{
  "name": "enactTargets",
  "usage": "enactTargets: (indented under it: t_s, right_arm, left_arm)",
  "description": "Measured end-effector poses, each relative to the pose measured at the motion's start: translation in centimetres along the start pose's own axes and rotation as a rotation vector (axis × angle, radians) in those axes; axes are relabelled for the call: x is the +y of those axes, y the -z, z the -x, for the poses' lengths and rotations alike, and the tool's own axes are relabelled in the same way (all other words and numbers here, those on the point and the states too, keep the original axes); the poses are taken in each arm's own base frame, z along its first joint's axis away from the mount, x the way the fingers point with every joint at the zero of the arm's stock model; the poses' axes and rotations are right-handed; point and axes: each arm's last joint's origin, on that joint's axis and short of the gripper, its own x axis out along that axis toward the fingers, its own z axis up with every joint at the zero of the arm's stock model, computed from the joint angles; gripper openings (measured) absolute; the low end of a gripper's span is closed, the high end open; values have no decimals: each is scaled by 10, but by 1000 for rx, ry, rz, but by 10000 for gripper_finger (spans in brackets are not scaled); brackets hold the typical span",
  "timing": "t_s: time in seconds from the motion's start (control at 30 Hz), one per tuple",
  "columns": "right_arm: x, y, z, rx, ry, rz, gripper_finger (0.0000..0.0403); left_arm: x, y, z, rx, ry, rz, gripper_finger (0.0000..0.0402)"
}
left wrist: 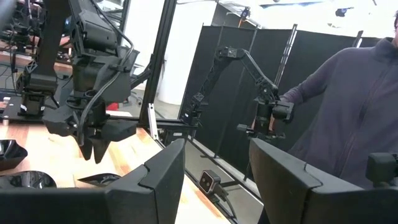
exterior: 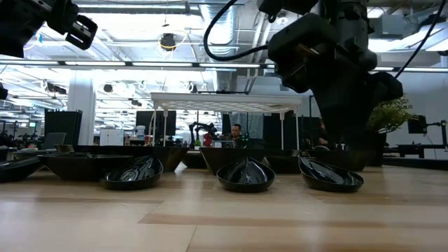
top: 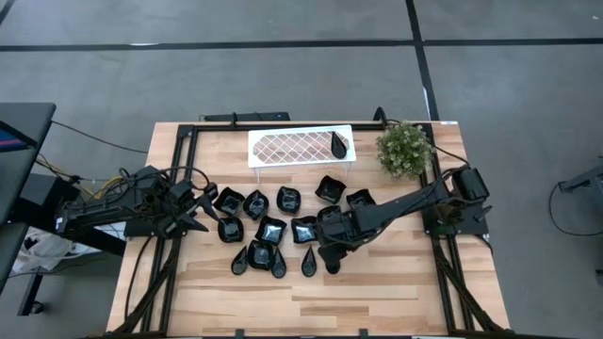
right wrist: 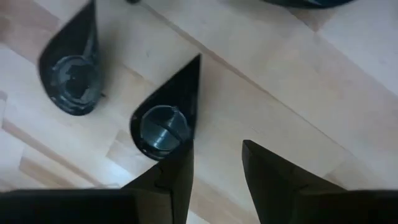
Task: Pick & Place Mini shaped plates
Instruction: Stack the drop-shaped plate on top of the drop-shaped plate on the shelf
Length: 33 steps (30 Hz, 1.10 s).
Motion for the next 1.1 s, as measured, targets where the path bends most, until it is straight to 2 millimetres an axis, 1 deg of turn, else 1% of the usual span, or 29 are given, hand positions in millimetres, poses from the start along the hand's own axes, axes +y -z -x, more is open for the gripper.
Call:
enactTargets:
  t_s: [0.27, 0.47, 0.9, 0.97, 1.1]
  right_arm:
    - [7, 2, 0, -30, -52, 25, 132]
    - [10, 6, -1, -113, -38, 45, 132]
    - [9, 6, -2, -116, -33, 46, 132]
    - [6, 7, -6, -113, -26, 37, 132]
    - [-4, 10, -19, -104, -8, -4, 132]
  left_arm:
    - [0, 0, 0, -1, -1, -1, 182]
    - [0, 0, 0, -1, 0, -1, 182]
    - [0, 0, 0, -1, 0, -1, 182]
    - [0, 0, 0, -1, 0, -1, 182]
    - [0, 0, 0, -1, 0, -1, 182]
